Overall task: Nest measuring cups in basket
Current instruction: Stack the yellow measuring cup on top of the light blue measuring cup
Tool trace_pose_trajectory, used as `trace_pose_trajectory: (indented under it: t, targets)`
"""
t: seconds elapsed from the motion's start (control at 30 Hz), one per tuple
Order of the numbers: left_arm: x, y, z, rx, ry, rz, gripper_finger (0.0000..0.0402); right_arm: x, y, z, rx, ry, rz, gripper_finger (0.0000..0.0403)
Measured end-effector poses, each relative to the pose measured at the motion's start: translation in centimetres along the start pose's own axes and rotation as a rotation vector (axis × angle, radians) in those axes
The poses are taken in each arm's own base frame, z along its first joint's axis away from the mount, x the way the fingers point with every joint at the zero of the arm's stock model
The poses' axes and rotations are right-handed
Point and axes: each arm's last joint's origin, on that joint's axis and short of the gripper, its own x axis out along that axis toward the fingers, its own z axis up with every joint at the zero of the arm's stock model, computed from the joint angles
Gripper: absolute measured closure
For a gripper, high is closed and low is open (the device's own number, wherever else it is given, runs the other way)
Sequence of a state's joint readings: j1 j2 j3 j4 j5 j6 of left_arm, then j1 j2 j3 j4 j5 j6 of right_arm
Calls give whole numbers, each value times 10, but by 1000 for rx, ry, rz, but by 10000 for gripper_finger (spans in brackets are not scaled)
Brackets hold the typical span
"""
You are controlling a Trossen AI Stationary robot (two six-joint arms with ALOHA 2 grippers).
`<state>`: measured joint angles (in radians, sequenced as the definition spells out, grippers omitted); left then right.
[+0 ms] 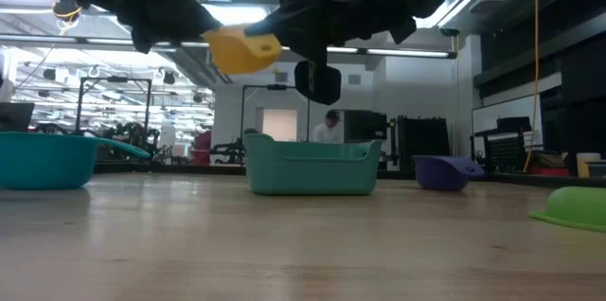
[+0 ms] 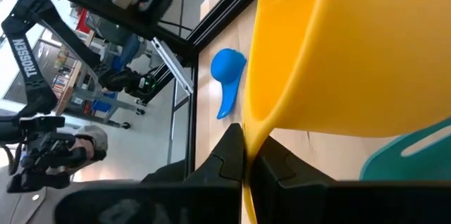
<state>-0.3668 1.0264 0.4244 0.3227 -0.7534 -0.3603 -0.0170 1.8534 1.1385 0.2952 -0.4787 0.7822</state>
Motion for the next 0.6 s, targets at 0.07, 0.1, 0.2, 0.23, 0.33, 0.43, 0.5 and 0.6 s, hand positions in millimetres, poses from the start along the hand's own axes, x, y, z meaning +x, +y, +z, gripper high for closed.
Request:
trace_pose_trajectory:
  t: [0.07, 0.1, 0.2, 0.23, 0.33, 0.43, 0.5, 0.6]
  targets:
    - [3, 2, -1, 1, 3, 14, 280, 0, 0, 0, 1, -3, -4, 396]
    - [4, 3, -1, 1, 3, 21, 280, 0, 0, 0, 4, -6, -6, 396]
    - [7, 6, 0, -4, 4, 42, 280, 0, -1, 0, 28, -14, -17, 396]
    - [8, 7, 0, -7, 4, 44, 280, 0, -1, 0, 31, -16, -18, 396]
    - [11, 11, 1, -11, 6, 58, 280, 0, -1, 1, 60, -39, -39, 396]
    - [15, 15, 2, -14, 20, 56, 280, 0, -1, 1, 103, -62, -55, 396]
    - [17, 19, 0, -18, 43, 55, 280, 0, -1, 1, 131, -68, -61, 396]
    - [20, 25, -3, -35, 94, 59, 280, 0, -2, 1, 164, -65, -64, 396]
